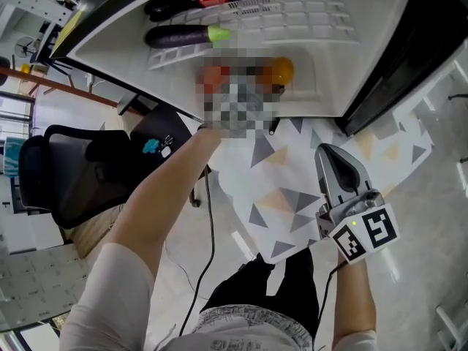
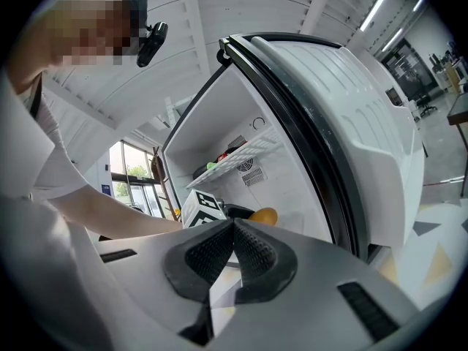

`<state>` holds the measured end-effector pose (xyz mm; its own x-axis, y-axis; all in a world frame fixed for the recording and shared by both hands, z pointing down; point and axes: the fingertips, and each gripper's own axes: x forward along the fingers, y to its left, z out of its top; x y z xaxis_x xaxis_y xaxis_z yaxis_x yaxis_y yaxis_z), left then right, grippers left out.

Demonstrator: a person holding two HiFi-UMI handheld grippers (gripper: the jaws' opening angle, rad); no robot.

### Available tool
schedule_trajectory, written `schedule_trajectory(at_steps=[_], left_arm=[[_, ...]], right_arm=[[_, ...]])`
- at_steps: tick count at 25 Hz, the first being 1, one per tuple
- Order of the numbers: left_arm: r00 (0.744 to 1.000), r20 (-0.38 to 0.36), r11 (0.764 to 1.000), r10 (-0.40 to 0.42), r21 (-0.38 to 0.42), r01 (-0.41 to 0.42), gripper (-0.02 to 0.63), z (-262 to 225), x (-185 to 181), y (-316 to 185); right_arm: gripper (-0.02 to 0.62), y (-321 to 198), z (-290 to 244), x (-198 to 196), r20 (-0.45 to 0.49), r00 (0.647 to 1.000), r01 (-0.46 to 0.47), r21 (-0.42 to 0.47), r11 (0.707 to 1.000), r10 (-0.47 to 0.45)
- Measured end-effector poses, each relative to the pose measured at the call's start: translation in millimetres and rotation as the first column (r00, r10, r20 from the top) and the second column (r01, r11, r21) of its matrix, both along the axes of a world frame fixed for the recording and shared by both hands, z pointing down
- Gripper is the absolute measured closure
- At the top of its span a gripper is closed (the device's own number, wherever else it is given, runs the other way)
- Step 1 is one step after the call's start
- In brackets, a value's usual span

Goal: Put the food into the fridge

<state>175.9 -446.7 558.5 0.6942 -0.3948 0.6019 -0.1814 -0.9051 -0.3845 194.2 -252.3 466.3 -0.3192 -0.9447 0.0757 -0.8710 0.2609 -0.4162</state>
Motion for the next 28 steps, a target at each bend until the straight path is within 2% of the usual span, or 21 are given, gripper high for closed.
schedule_trajectory(at_steps=[12,21,28], left_arm=[[0.998,0.066,1.0,-0.024,0.001,0.024,0.307,18,9,-14],[0.998,0.066,1.0,-0.022,-0.007,0.023,0.304,21,10,-15],[0.995,0.103,0.999,-0.003,-0.031,0.007,0.247,27,7,-12]], right_arm=[[0.594,2,3,8,-0.005,1.0,-0.007,-0.019,1.0,0.007],[0.594,0,5,10,-0.008,1.0,-0.012,-0.03,0.999,0.012],[0.594,-1,1,2,-0.015,1.0,-0.005,-0.032,0.999,0.004]])
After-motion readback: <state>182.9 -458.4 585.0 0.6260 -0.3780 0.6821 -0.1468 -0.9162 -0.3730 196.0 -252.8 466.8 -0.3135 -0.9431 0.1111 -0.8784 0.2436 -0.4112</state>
